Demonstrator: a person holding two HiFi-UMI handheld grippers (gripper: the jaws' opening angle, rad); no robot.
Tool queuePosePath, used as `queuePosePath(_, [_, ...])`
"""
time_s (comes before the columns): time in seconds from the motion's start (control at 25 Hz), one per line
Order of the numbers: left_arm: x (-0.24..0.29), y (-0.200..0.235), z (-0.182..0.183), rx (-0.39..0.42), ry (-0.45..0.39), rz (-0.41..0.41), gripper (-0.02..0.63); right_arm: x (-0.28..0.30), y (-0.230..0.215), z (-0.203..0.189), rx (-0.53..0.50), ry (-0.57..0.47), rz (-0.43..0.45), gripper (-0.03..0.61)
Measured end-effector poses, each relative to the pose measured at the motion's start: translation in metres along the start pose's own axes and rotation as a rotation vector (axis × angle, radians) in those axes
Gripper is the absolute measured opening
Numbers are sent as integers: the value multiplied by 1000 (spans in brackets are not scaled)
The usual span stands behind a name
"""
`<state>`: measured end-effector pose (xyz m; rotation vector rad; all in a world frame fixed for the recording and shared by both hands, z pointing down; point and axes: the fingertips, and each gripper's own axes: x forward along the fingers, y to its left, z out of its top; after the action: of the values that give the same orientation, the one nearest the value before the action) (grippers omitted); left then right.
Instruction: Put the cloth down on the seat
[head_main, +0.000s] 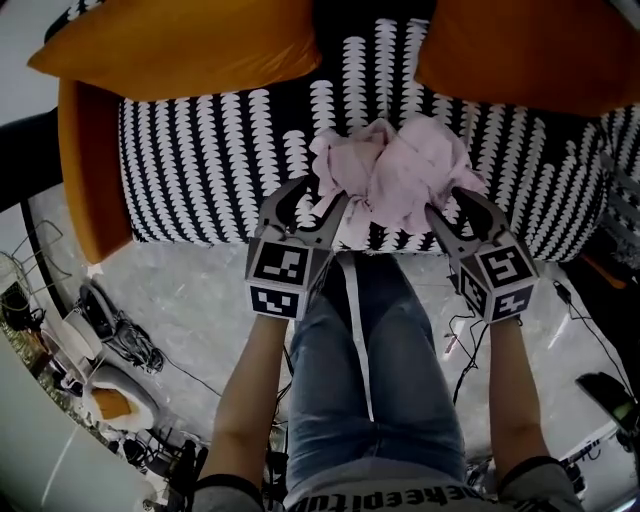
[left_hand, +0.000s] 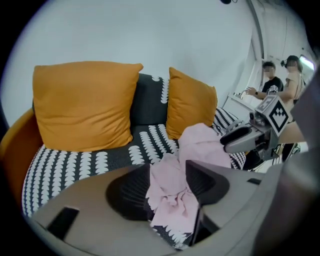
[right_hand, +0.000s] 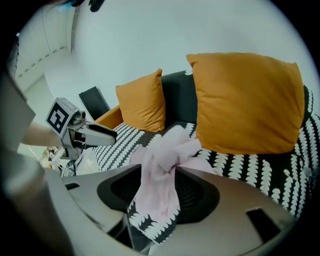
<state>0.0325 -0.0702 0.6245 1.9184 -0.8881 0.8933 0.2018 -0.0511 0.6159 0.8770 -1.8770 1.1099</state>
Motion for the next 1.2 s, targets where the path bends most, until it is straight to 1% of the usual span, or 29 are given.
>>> queuePosePath(0.16, [-13, -11, 15, 20, -28, -27, 260, -20, 12, 21, -3, -59, 23, 228])
queuePosePath(0.2, [-16, -17, 18, 22, -37, -38, 241, -22, 15, 24, -11, -67, 30, 198])
queuePosePath(0.32, [-24, -29, 31, 28, -73, -57, 233, -28, 22, 36, -41, -90, 15, 94])
queuePosePath(0.36, [-28, -32, 37, 39, -86, -56, 185, -30, 23, 40, -46, -99, 4, 56])
queuePosePath(0.4, [-32, -34, 42, 52, -98, -55, 151, -32, 26, 44, -47, -109, -4, 33])
queuePosePath(0.48, [-41, -38, 50, 75, -116, -64, 130, -37, 33, 53, -41, -130, -10, -3])
queuePosePath(0.52, [-46, -41, 54, 82, -122, -74, 112, -40, 36, 57, -37, -140, -10, -4])
queuePosePath(0.6, [-53, -44, 62, 88, -135, -98, 102, -46, 43, 64, -31, -161, -9, -3])
queuePosePath(0.64, [-58, -45, 66, 90, -143, -106, 84, -50, 47, 68, -27, -173, -8, -3])
queuePosePath(0.84, [-86, -52, 94, 143, -199, -110, 18, -78, 69, 93, -8, -253, -15, -3])
queuePosePath(1.2, [-139, -70, 148, 192, -274, -197, 17, -134, 106, 135, 39, -357, -45, -2])
